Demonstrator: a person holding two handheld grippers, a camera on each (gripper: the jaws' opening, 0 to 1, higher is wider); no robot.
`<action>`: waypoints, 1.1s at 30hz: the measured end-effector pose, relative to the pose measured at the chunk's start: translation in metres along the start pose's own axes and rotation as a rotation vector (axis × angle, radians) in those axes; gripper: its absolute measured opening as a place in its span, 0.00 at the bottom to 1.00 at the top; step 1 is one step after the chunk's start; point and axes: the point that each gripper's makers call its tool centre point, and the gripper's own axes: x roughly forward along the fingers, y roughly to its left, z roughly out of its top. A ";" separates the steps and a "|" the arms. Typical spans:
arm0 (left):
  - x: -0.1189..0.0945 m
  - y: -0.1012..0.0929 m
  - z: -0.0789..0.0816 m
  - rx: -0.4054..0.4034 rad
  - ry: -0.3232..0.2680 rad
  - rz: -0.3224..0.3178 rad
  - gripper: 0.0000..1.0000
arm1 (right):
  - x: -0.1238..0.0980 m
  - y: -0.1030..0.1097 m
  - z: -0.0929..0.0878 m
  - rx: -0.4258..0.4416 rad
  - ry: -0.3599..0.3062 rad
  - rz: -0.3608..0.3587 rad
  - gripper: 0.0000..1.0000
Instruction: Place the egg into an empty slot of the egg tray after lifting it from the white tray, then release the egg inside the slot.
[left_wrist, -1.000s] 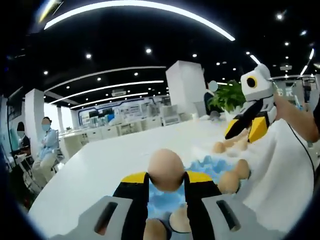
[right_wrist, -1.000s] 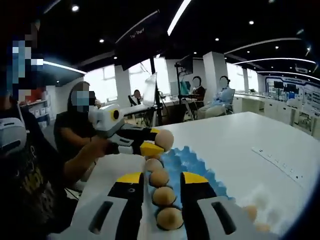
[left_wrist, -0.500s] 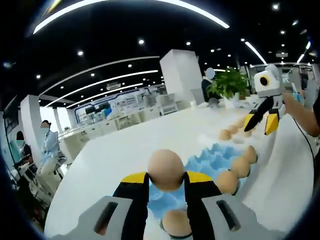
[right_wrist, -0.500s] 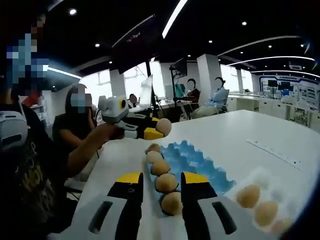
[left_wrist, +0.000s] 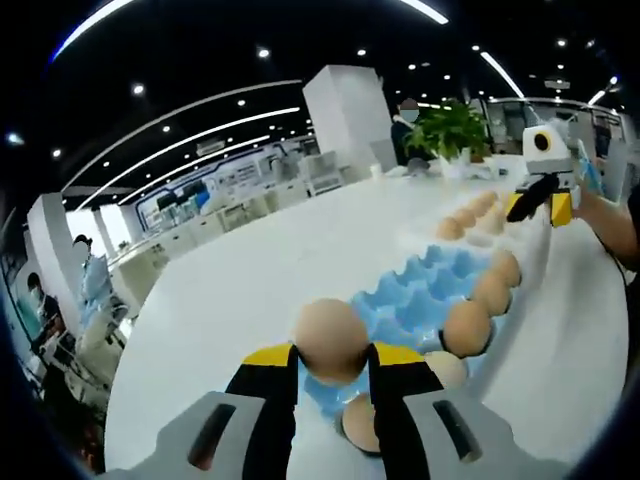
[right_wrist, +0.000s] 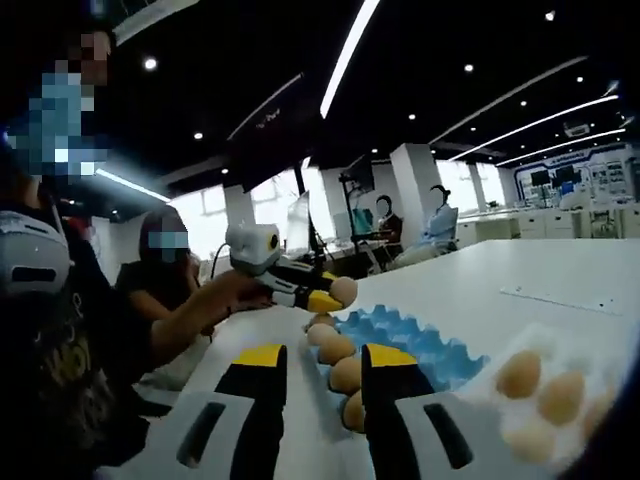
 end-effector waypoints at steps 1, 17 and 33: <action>-0.001 0.003 -0.001 0.003 0.012 -0.002 0.28 | 0.000 -0.001 -0.001 -0.001 0.002 -0.003 0.30; 0.009 0.023 -0.017 0.218 0.312 -0.130 0.28 | 0.003 0.003 -0.002 -0.004 -0.005 -0.008 0.30; 0.008 0.015 -0.023 0.602 0.608 -0.302 0.28 | 0.010 0.008 -0.008 0.003 0.005 0.006 0.30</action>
